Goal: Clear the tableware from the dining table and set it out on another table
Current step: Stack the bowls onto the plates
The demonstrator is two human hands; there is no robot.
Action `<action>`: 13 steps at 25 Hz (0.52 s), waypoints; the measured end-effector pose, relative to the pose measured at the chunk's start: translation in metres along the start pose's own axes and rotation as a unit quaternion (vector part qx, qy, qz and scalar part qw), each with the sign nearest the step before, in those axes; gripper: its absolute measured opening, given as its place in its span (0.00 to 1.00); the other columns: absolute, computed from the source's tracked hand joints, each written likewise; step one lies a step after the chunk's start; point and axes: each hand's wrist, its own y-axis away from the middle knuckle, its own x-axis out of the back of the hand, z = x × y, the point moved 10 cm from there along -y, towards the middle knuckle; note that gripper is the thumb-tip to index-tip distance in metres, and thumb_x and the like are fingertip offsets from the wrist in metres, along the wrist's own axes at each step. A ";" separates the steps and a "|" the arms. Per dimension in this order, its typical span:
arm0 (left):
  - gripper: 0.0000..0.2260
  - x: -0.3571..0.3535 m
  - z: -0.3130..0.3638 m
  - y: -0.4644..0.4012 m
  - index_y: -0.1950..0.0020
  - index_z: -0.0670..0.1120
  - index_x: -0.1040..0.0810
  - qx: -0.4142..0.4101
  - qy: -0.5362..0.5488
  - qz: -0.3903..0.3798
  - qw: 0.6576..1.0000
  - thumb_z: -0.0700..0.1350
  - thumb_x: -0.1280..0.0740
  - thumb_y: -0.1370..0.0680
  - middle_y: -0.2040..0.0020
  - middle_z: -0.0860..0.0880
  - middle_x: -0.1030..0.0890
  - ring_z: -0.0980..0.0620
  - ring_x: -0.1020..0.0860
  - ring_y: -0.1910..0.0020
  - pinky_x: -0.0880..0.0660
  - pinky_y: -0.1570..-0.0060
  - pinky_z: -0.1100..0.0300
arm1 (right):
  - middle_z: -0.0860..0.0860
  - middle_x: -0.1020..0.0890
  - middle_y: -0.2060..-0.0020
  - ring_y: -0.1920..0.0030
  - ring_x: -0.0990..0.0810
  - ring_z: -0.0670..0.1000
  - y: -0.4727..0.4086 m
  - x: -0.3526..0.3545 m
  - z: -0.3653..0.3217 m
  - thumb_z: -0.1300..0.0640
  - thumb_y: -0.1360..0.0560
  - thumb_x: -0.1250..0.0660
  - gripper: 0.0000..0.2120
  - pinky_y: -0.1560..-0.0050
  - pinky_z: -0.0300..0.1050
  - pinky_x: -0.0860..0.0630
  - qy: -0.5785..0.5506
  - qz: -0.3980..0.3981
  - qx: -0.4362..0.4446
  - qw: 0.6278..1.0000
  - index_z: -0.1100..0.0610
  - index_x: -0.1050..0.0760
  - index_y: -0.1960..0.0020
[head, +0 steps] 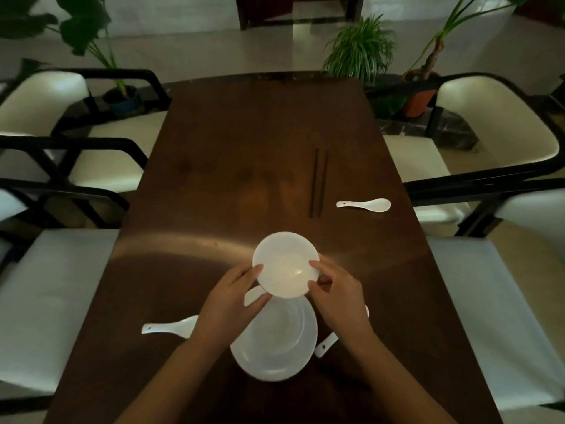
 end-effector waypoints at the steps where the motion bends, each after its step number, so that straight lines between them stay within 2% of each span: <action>1: 0.24 -0.004 -0.003 0.013 0.33 0.46 0.27 0.001 0.003 -0.002 1.000 0.48 0.29 0.28 0.37 0.45 0.23 0.48 0.26 0.38 0.36 0.42 0.63 | 0.51 0.20 0.41 0.51 0.23 0.43 0.013 -0.005 0.004 0.61 0.27 0.32 0.18 0.46 0.34 0.27 -0.002 -0.005 -0.009 1.000 0.54 0.25 0.38; 5: 0.24 -0.022 -0.018 0.051 0.32 0.47 0.29 0.012 0.016 -0.020 1.000 0.50 0.31 0.27 0.35 0.47 0.26 0.51 0.28 0.36 0.35 0.41 0.65 | 0.50 0.21 0.39 0.48 0.22 0.45 0.045 -0.024 0.017 0.61 0.26 0.34 0.18 0.41 0.37 0.28 0.021 -0.023 -0.014 0.999 0.53 0.25 0.37; 8: 0.23 -0.034 -0.030 0.068 0.32 0.49 0.30 0.019 0.006 -0.037 0.999 0.52 0.33 0.26 0.35 0.50 0.26 0.54 0.28 0.37 0.33 0.41 0.65 | 0.50 0.20 0.40 0.54 0.24 0.41 0.058 -0.037 0.024 0.61 0.27 0.33 0.19 0.45 0.34 0.28 0.031 -0.032 -0.011 0.999 0.53 0.26 0.37; 13: 0.24 -0.049 -0.043 0.077 0.31 0.48 0.31 0.021 -0.023 -0.068 0.997 0.54 0.35 0.25 0.37 0.51 0.26 0.55 0.27 0.41 0.29 0.43 0.63 | 0.52 0.20 0.41 0.56 0.23 0.45 0.065 -0.053 0.032 0.62 0.28 0.33 0.22 0.47 0.38 0.26 0.042 -0.048 -0.017 0.998 0.54 0.28 0.34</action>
